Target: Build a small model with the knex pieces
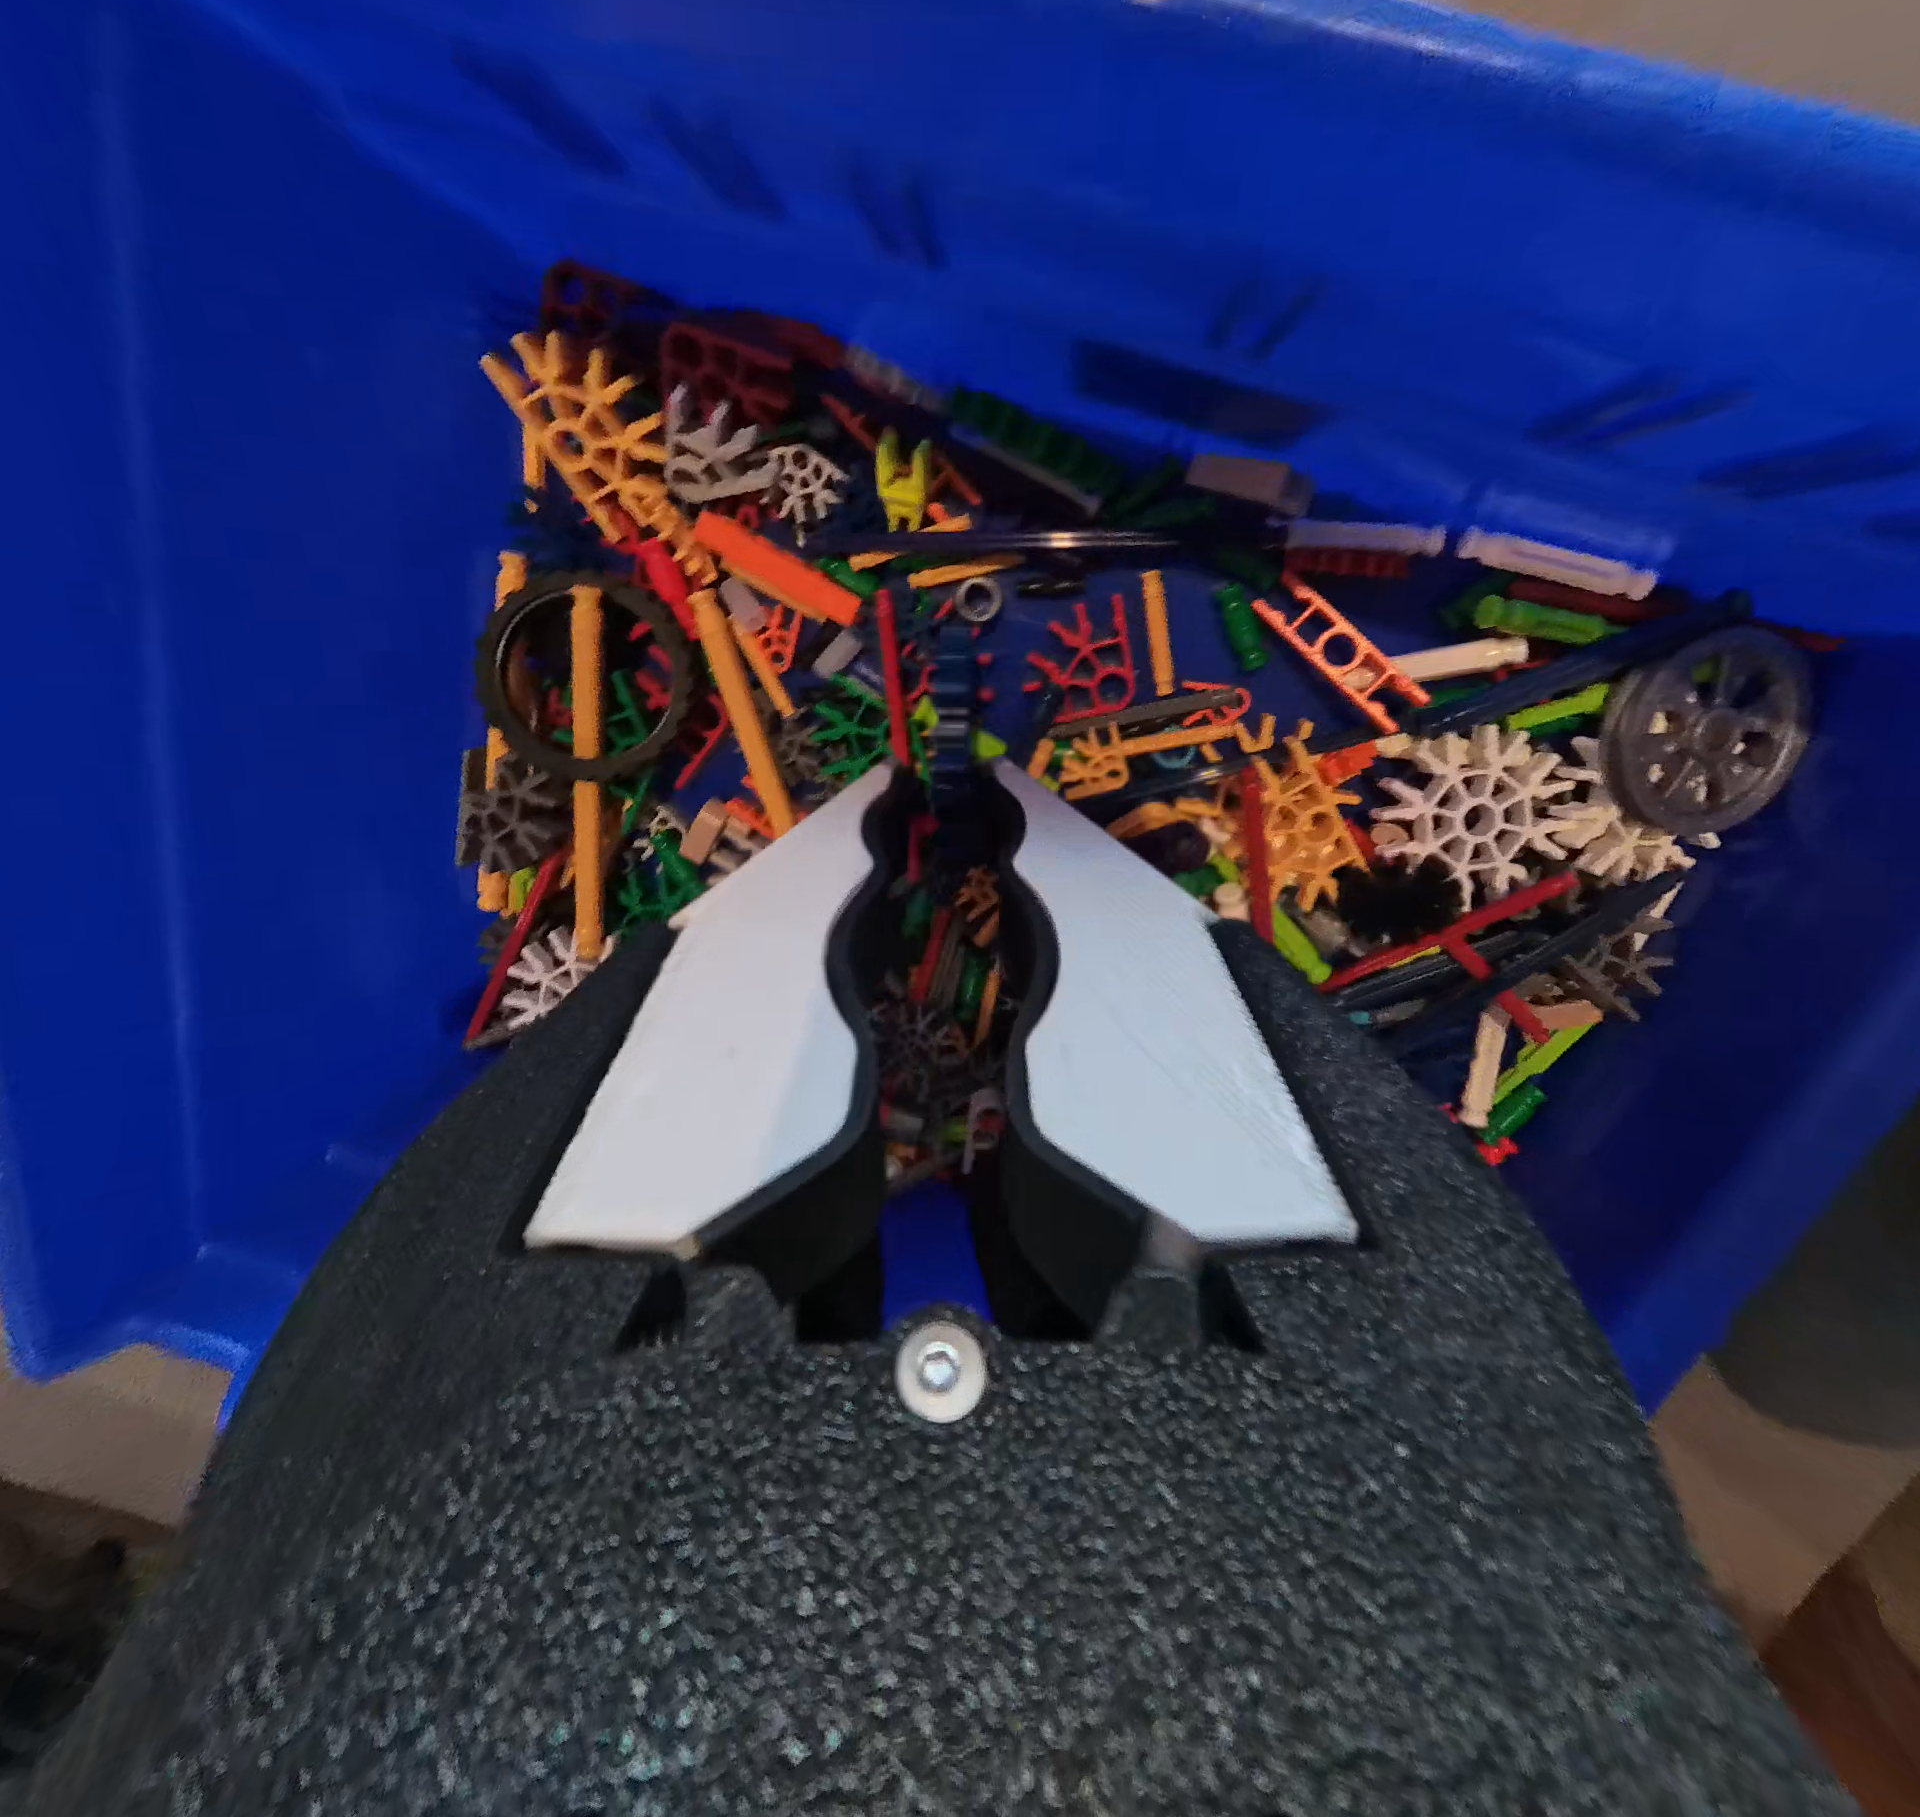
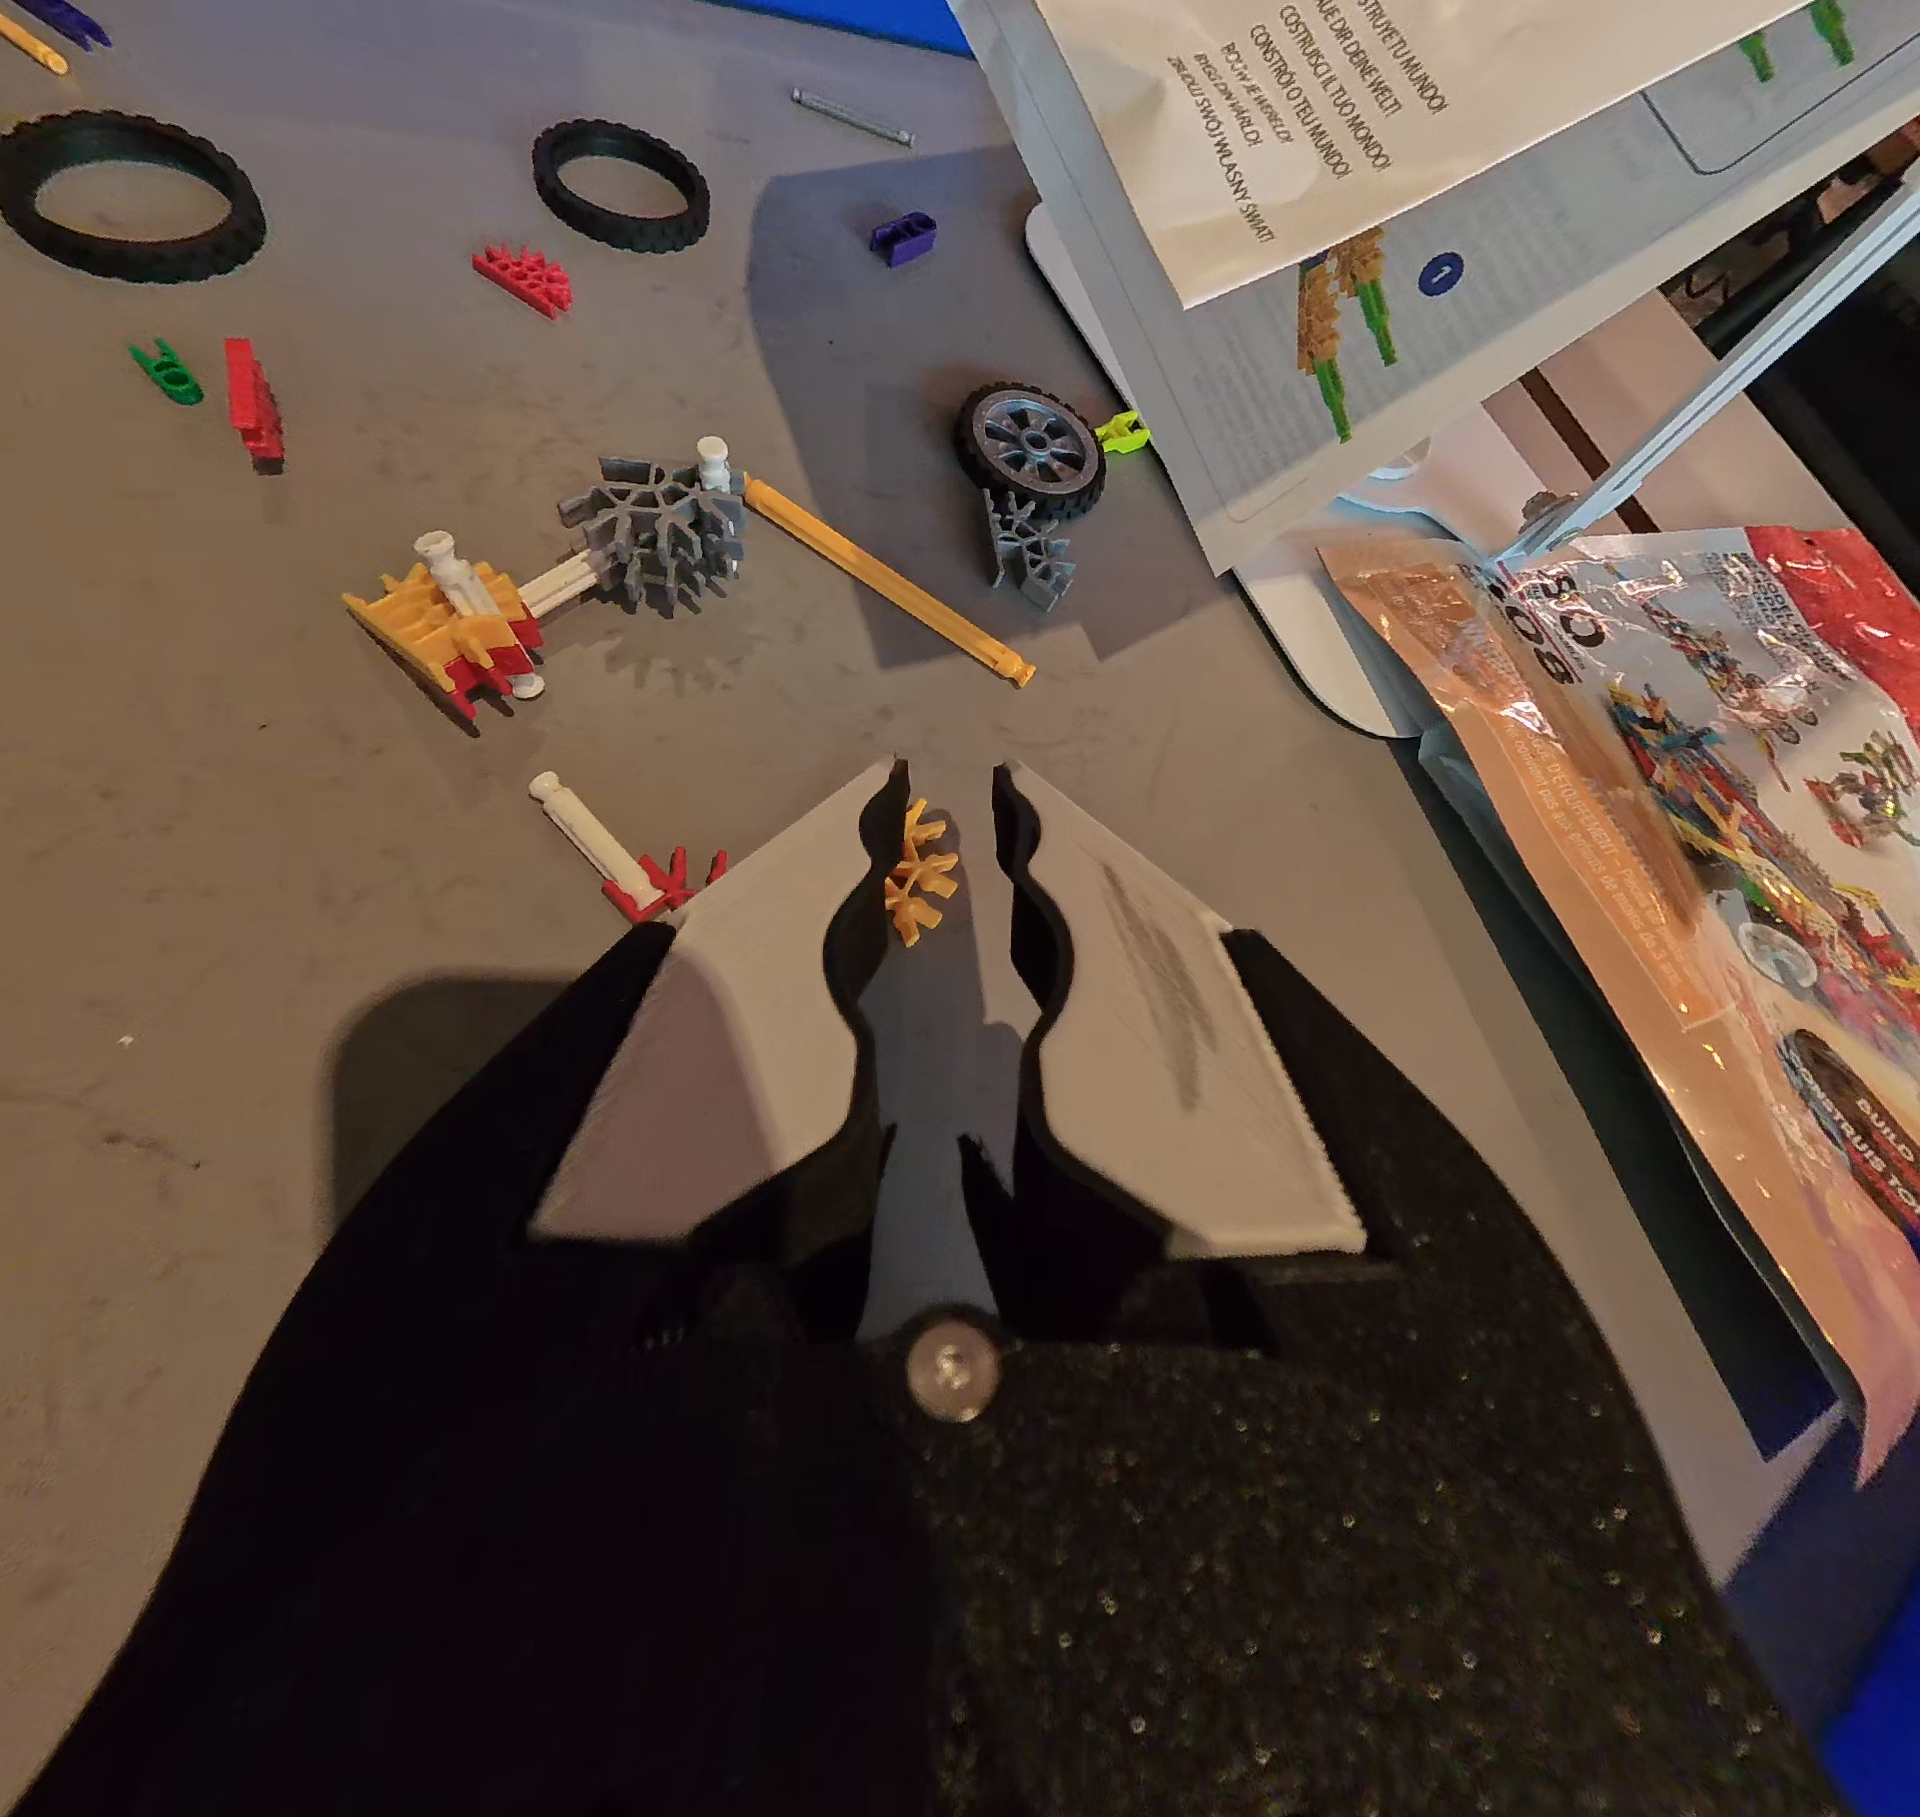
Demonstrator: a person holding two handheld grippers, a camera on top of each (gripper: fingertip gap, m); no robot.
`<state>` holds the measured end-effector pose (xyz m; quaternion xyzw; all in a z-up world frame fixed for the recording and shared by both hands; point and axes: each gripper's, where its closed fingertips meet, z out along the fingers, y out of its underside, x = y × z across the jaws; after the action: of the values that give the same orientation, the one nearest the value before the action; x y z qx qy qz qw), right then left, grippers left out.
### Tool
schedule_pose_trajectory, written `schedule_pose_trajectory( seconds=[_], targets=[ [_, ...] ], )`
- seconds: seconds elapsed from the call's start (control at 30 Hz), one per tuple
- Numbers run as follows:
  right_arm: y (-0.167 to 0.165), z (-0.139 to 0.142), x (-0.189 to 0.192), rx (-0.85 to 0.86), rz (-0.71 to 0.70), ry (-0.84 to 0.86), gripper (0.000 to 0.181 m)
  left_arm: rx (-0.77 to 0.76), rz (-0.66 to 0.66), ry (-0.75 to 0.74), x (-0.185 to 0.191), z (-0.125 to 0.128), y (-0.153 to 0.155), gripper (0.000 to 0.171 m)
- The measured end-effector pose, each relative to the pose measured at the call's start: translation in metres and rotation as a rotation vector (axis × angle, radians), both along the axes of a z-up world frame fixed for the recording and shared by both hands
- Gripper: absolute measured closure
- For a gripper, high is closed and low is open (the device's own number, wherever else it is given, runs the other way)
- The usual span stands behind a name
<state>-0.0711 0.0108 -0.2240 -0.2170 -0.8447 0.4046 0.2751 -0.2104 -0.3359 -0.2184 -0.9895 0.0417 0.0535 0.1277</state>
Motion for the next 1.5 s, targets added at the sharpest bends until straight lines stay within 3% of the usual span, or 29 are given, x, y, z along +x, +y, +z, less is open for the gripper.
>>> schedule_pose_trajectory(
  seconds=[0.2, 0.37, 0.73, 1.17, 1.5],
  targets=[
    [0.000, 0.000, 0.000, -0.001, -0.002, 0.000, 0.166, 0.037, 0.024, 0.056, -0.009, 0.012, -0.001, 0.146],
    [0.001, 0.000, -0.001, 0.002, -0.004, -0.002, 0.166, 0.071, 0.014, 0.050, -0.001, 0.026, 0.000, 0.147],
    [0.001, -0.001, -0.001, 0.007, -0.008, -0.003, 0.166, -0.020, -0.006, -0.007, 0.014, 0.022, -0.025, 0.147],
    [0.001, -0.002, -0.002, 0.012, -0.009, -0.003, 0.166, -0.216, -0.066, -0.109, 0.036, -0.010, -0.051, 0.141],
    [0.000, -0.002, -0.001, 0.013, -0.004, -0.004, 0.166, -0.272, -0.048, -0.131, 0.033, -0.024, -0.057, 0.159]
  ],
)
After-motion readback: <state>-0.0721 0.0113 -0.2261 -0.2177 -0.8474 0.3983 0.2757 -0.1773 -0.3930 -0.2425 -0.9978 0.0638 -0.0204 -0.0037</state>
